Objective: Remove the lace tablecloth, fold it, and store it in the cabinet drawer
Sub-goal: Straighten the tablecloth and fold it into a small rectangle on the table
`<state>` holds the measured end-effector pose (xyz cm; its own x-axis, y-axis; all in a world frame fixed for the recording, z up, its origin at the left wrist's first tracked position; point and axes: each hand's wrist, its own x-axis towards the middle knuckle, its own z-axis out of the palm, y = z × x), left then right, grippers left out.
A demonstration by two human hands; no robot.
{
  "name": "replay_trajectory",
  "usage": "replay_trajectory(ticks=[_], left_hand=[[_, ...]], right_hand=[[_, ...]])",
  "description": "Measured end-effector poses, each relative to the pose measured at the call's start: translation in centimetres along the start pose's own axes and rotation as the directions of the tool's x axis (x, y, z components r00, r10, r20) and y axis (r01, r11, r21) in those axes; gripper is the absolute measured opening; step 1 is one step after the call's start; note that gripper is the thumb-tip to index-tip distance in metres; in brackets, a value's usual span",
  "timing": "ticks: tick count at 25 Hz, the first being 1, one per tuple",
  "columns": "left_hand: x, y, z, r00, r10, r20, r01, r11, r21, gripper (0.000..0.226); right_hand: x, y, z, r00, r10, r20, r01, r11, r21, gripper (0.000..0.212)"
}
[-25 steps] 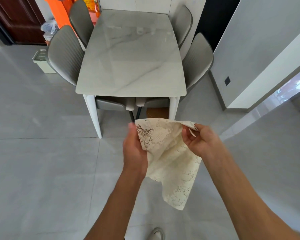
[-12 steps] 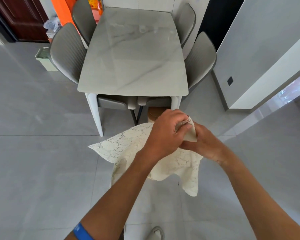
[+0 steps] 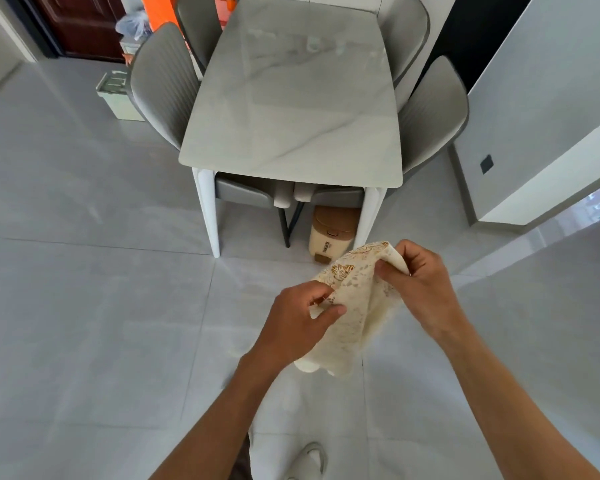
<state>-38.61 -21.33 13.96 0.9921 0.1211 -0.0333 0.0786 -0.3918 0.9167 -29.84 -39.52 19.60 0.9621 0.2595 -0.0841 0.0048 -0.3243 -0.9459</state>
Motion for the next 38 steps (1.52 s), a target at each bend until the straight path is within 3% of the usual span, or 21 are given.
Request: replay_trajectory(ticks=[2,6,10,12,15,19,21,26,31,33,35,38], left_hand=[[-0.4,-0.7,1.3,1.000,-0.001,0.000,0.001,0.999,-0.036,0.021],[0.2,-2.3,2.3,0.994,0.066,-0.088,-0.059,0.995,0.077,0.027],[1.9,-2.0,1.5,0.984,-0.060,0.170,0.080,0.990,-0.115,0.024],[2.3,-1.8,1.2,0.984,-0.098,0.150,0.118,0.984,-0.132,0.017],[2.5,-2.0,1.2,0.990,-0.044,0.133,0.069,0.979,-0.193,0.011],[2.6,-1.4,2.8,0.962,0.002,0.274,0.047,0.984,-0.173,0.019],[2.0,-1.5,3.8,0.971,-0.004,0.239,0.062,0.970,-0.235,0.021],[0.6,-2.2,4.1,0.991,-0.097,0.091,0.114,0.972,-0.208,0.013],[1.1,-1.1,2.2,1.000,-0.016,-0.023,0.013,0.994,-0.106,0.013],[1.4,-0.3,1.4,0.999,0.054,0.003,-0.054,0.999,0.002,0.015],[1.8,0.4,0.9,0.994,0.096,0.048,-0.100,0.991,0.094,0.017],[2.0,0.7,0.2,0.991,0.106,0.086,-0.117,0.984,0.138,0.017]], right_hand=[[-0.2,0.0,-0.1,0.998,-0.001,0.060,0.001,1.000,0.009,0.041],[-0.7,-0.3,-1.6,0.978,-0.030,0.205,0.020,0.998,0.051,0.033],[-1.0,-0.3,-2.8,0.964,-0.013,0.267,-0.026,0.989,0.145,0.017],[-0.9,-0.1,-3.3,0.974,0.004,0.227,-0.034,0.991,0.128,0.017],[-1.0,0.2,-4.2,0.980,0.030,0.195,-0.043,0.997,0.059,0.022],[-1.7,-1.0,-4.2,0.945,-0.008,0.328,-0.048,0.986,0.161,0.020],[-1.8,-1.2,-4.2,0.943,-0.006,0.334,-0.044,0.989,0.141,0.020],[-2.2,-0.1,-5.0,0.959,0.012,0.282,-0.037,0.996,0.084,0.021],[-2.0,0.7,-6.3,0.965,0.091,0.247,-0.055,0.987,-0.149,0.022],[-2.1,0.3,-7.3,0.957,0.060,0.283,0.023,0.960,-0.281,0.040],[-2.0,-0.7,-7.5,0.926,0.002,0.377,0.175,0.882,-0.437,0.051],[-1.6,-2.1,-7.0,0.861,0.027,0.509,0.354,0.686,-0.635,0.036]])
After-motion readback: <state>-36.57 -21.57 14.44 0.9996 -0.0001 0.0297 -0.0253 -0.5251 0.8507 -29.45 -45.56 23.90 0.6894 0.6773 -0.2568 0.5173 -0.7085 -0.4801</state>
